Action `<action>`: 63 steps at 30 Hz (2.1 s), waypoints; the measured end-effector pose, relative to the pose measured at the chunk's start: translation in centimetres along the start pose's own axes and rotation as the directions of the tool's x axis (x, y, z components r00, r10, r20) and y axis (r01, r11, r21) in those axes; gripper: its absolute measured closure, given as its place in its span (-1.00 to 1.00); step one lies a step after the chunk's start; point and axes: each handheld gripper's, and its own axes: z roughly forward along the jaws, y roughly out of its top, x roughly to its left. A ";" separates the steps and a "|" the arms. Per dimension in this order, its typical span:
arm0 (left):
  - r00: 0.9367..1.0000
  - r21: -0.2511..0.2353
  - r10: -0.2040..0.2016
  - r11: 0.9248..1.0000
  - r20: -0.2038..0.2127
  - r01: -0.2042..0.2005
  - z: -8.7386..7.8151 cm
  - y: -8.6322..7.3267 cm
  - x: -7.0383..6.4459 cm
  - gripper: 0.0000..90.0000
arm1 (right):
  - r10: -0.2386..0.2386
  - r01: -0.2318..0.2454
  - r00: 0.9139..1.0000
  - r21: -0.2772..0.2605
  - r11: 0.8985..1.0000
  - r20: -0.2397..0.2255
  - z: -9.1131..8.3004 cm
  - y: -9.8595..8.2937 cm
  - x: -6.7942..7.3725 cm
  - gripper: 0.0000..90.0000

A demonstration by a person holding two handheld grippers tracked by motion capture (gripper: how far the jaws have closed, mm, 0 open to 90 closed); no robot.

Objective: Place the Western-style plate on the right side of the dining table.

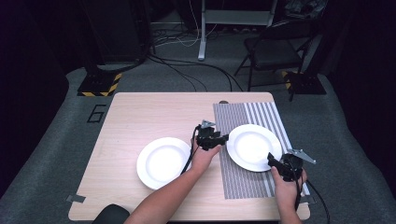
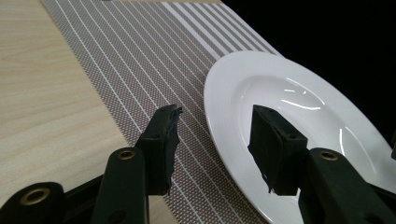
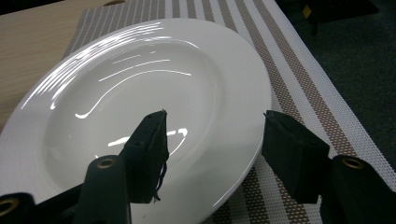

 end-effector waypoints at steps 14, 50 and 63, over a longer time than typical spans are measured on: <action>1.000 -0.033 0.026 0.999 0.014 -0.025 -4.3 1.8 0.2 0.15 | -0.078 0.077 0.994 -0.020 0.997 -0.072 -2.6 1.9 2.7 -0.13; 0.988 -0.102 -0.007 0.995 -0.153 -0.009 -20.3 1.9 8.5 0.12 | -0.243 0.242 0.914 -0.044 0.969 -0.326 -3.7 3.7 11.8 -0.21; 0.976 -0.123 -0.010 0.992 -0.218 -0.017 -25.0 -0.5 10.4 0.03 | -0.269 0.293 0.854 -0.014 0.956 -0.446 -3.5 2.7 13.3 -0.26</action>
